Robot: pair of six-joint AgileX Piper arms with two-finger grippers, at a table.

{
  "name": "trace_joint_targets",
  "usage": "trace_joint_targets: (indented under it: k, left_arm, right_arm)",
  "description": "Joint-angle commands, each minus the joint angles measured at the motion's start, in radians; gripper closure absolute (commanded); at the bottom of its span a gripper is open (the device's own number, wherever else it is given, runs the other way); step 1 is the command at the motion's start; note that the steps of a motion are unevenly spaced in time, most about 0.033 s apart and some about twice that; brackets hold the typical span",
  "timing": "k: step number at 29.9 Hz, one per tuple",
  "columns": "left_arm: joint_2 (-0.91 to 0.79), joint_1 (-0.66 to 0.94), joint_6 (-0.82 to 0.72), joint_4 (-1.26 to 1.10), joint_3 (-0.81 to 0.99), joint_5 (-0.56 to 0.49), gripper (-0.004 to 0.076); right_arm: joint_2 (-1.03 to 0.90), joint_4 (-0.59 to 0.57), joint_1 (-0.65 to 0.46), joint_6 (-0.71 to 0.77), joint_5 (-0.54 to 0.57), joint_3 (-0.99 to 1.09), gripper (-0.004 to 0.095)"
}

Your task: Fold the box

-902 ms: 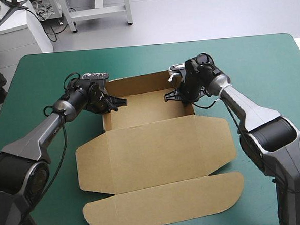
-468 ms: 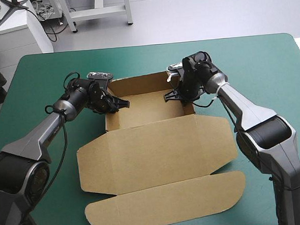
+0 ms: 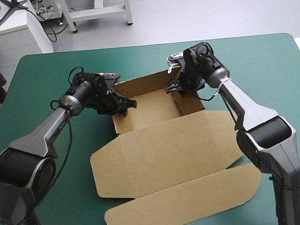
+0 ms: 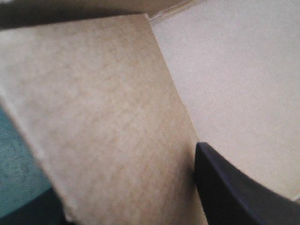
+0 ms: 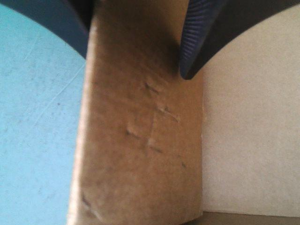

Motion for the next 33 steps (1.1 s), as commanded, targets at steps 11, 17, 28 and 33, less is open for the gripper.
trace_joint_targets:
  k: [11,17,28,33]
  left_arm:
    - [-0.050,-0.011,-0.078,0.064,-0.130,0.088,0.0328]
    - [-0.050,-0.011,-0.085,0.032,-0.130,0.091,0.0328]
    - [-0.156,-0.013,-0.062,0.059,-0.132,0.086,0.0328]
    - [-0.297,-0.012,-0.010,0.074,-0.132,0.086,0.0329]
  right_arm:
    - [-0.077,0.019,-0.009,-0.066,0.010,-0.035,0.0445]
    - [-0.077,0.032,-0.021,-0.064,0.010,-0.035,0.0438]
    - [-0.094,0.045,-0.021,-0.063,0.010,-0.110,0.0439]
    - [-0.174,0.026,-0.021,-0.061,0.010,-0.114,0.0439]
